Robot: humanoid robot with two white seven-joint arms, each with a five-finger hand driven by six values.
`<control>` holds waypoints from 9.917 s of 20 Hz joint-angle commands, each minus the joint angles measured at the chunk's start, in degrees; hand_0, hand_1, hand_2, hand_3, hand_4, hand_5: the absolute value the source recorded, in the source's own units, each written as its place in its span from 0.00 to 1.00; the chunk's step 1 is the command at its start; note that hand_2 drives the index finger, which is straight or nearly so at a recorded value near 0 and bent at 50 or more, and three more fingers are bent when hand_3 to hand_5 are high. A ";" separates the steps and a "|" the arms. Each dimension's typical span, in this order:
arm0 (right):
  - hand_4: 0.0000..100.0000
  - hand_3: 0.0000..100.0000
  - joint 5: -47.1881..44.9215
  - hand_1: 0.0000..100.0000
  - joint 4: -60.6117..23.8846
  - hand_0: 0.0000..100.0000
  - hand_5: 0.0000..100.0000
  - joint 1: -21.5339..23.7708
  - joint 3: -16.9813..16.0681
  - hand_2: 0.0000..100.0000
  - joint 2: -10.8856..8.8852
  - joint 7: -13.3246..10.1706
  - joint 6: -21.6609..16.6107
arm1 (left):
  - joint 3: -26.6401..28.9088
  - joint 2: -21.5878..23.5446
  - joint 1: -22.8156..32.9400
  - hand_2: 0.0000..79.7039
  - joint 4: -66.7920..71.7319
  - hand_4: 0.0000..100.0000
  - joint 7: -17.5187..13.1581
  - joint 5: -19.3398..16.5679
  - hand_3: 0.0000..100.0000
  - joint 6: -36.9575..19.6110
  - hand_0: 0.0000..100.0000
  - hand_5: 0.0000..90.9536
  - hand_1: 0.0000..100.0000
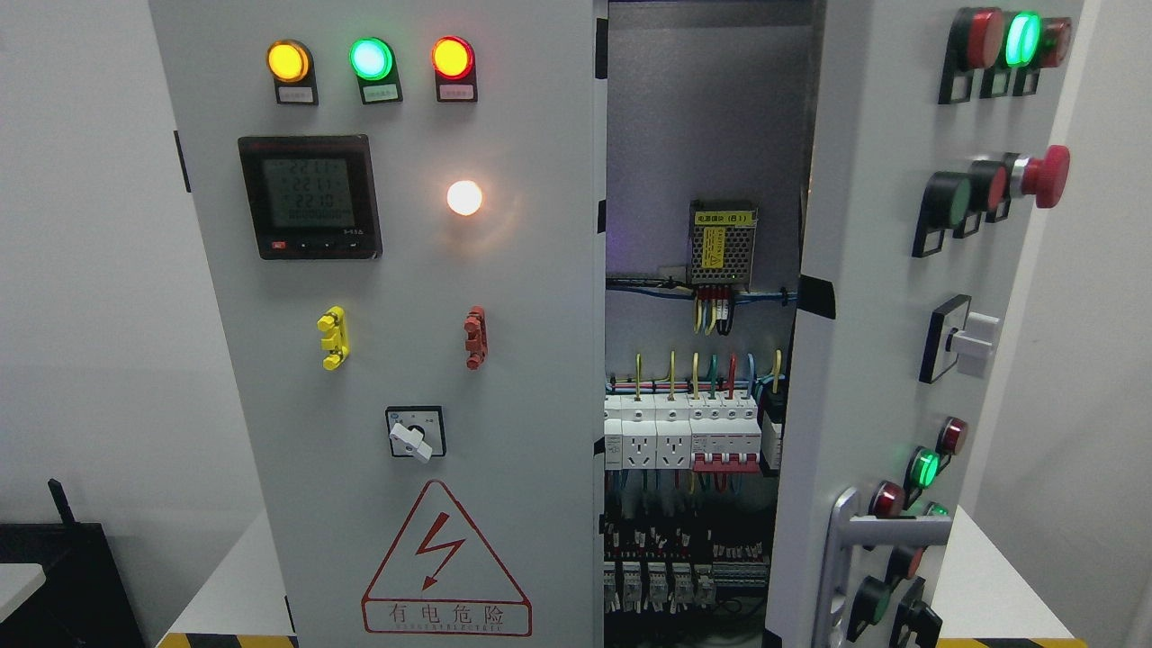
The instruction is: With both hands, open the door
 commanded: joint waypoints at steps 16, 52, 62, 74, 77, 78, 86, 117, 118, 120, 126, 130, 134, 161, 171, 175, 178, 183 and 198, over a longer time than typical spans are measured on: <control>0.00 0.00 0.00 0.00 0.00 0.11 0.00 0.00 0.00 0.00 0.01 0.04 0.01 | -0.53 0.53 9.29 0.00 -13.39 0.03 -0.37 0.09 0.00 -0.53 0.00 0.00 0.00; 0.00 0.00 0.00 0.00 0.00 0.11 0.00 0.00 0.00 0.00 0.01 0.04 0.01 | 39.27 37.25 70.05 0.00 -103.36 0.03 -15.48 67.22 0.00 -24.89 0.00 0.00 0.00; 0.00 0.00 0.00 0.00 0.00 0.11 0.00 0.00 0.00 0.00 0.01 0.04 0.01 | 47.46 52.20 66.45 0.00 -103.36 0.03 -28.40 77.70 0.00 -10.55 0.00 0.00 0.00; 0.00 0.00 0.00 0.00 0.00 0.11 0.00 0.00 0.00 0.00 0.01 0.04 0.01 | 46.85 68.29 62.49 0.00 -102.39 0.03 -33.59 87.89 0.00 -8.44 0.00 0.00 0.00; 0.00 0.00 0.00 0.00 0.00 0.11 0.00 0.00 0.00 0.00 0.01 0.04 0.01 | 46.58 69.70 62.05 0.00 -102.65 0.03 -33.68 87.98 0.00 -8.53 0.00 0.00 0.00; 0.00 0.00 0.00 0.00 0.00 0.11 0.00 0.00 0.00 0.00 0.01 0.04 0.01 | 46.67 69.70 61.70 0.00 -102.74 0.03 -34.03 87.80 0.00 -8.53 0.00 0.00 0.00; 0.00 0.00 0.00 0.00 0.00 0.11 0.00 0.00 0.00 0.00 0.01 0.04 0.01 | 44.65 74.35 61.79 0.00 -103.53 0.03 -35.35 89.12 0.00 -8.53 0.00 0.00 0.00; 0.00 0.00 0.00 0.00 0.00 0.11 0.00 0.00 0.00 0.00 0.01 0.04 0.01 | -1.63 76.74 11.46 0.00 -103.53 0.03 -33.86 84.82 0.00 3.16 0.00 0.00 0.00; 0.00 0.00 0.00 0.00 0.00 0.11 0.00 0.00 0.09 0.00 0.01 0.04 0.01 | -4.71 76.47 8.82 0.00 -103.53 0.03 -33.86 84.64 0.00 3.16 0.00 0.00 0.00; 0.00 0.00 0.00 0.00 0.00 0.11 0.00 0.00 0.00 0.00 0.01 0.04 0.01 | -9.12 75.94 3.89 0.00 -103.36 0.03 -33.86 84.38 0.00 3.16 0.00 0.00 0.00; 0.00 0.00 0.00 0.00 0.00 0.11 0.00 0.00 0.00 0.00 0.01 0.04 0.01 | -23.79 74.19 -12.54 0.00 -103.53 0.03 -33.86 84.64 0.00 5.17 0.00 0.00 0.00; 0.00 0.00 0.00 0.00 0.00 0.11 0.00 0.00 0.00 0.00 0.01 0.04 0.01 | -29.52 68.31 -24.32 0.00 -103.36 0.03 -33.51 84.73 0.00 14.21 0.00 0.00 0.00; 0.00 0.00 0.00 0.00 0.00 0.11 0.00 0.00 0.00 0.00 0.01 0.04 0.01 | -36.54 65.31 -34.08 0.00 -103.36 0.03 -31.58 84.73 0.00 18.19 0.00 0.00 0.00; 0.00 0.00 0.00 0.00 0.00 0.11 0.00 0.00 0.09 0.00 0.01 0.04 0.01 | -77.95 57.67 -79.18 0.00 -99.41 0.03 -26.83 107.31 0.00 12.83 0.00 0.00 0.00; 0.00 0.00 0.00 0.00 0.00 0.11 0.00 0.00 0.00 0.00 0.01 0.04 0.01 | -88.07 41.15 -92.90 0.00 -92.46 0.03 -23.32 110.21 0.00 12.74 0.00 0.00 0.00; 0.00 0.00 0.00 0.00 0.00 0.11 0.00 0.00 0.00 0.00 0.01 0.04 0.01 | -88.07 35.87 -94.04 0.00 -89.22 0.03 -22.26 110.21 0.00 12.74 0.00 0.00 0.00; 0.00 0.00 0.00 0.00 0.00 0.11 0.00 0.00 0.00 0.00 0.01 0.04 0.01 | -89.37 32.79 -96.41 0.00 -87.54 0.03 -22.26 111.26 0.00 12.74 0.00 0.00 0.00; 0.00 0.00 0.00 0.00 0.00 0.11 0.00 0.00 0.00 0.00 0.01 0.04 0.01 | -92.02 30.15 -99.05 0.00 -86.57 0.03 -22.26 113.47 0.00 11.95 0.00 0.00 0.00; 0.00 0.00 0.00 0.00 0.00 0.11 0.00 0.00 0.00 0.00 0.01 0.04 0.01 | -92.02 25.76 -99.05 0.00 -84.55 0.03 -20.68 113.38 0.00 11.86 0.00 0.00 0.00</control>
